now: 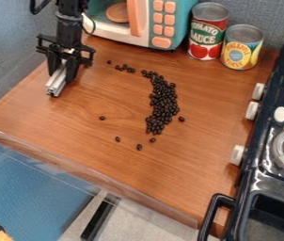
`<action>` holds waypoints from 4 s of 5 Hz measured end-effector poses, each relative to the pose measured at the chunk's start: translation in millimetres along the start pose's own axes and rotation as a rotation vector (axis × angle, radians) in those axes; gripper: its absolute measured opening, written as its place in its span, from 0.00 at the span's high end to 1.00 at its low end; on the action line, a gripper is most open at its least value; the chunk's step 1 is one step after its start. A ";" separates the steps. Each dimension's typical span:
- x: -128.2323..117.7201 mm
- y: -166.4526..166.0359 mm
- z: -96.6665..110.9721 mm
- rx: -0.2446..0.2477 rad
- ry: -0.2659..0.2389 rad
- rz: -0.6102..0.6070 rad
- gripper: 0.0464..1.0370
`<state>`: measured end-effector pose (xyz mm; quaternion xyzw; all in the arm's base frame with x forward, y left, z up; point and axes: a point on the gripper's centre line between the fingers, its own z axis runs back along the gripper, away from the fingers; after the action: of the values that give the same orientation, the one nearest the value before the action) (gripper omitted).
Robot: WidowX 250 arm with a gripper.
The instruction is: Sweep into pile
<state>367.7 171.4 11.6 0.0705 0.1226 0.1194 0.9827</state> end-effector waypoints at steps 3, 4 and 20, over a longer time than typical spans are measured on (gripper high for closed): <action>6.7 -46.2 7.6 -0.031 -0.037 -0.177 0.66; 0.1 -67.5 9.7 -0.021 -0.065 -0.249 0.66; -122.1 -55.3 19.8 -0.053 0.060 0.408 0.66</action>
<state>269.9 85.3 48.7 0.0644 0.1320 0.3210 0.9356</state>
